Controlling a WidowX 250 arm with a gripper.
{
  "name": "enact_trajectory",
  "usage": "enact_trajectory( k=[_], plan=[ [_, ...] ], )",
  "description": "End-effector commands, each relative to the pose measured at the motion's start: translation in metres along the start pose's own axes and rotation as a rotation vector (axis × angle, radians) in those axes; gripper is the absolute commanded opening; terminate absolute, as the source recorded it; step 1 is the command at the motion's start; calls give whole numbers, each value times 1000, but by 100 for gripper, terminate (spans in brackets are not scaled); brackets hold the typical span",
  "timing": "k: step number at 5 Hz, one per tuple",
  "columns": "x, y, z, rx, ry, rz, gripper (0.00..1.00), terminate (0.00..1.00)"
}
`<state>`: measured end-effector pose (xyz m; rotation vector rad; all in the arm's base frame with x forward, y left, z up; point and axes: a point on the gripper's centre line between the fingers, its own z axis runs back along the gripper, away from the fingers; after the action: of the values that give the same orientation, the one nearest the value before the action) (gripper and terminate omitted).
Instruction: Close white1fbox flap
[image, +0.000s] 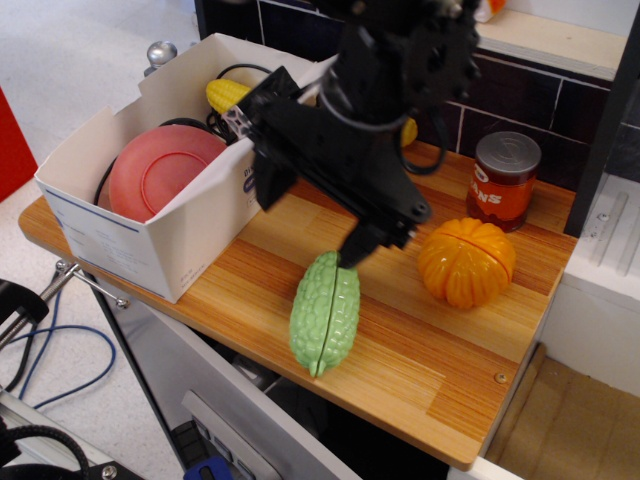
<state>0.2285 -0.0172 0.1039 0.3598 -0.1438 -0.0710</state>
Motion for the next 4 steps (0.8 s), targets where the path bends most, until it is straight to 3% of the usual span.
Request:
enact_trajectory(
  k=[1,3,4],
  plan=[
    [5,29,22,87,-74,-38,100,0],
    [3,68,-1,82,-145,-114,100,0],
    [6,92,-13,30,-129,-147,100,0]
  ],
)
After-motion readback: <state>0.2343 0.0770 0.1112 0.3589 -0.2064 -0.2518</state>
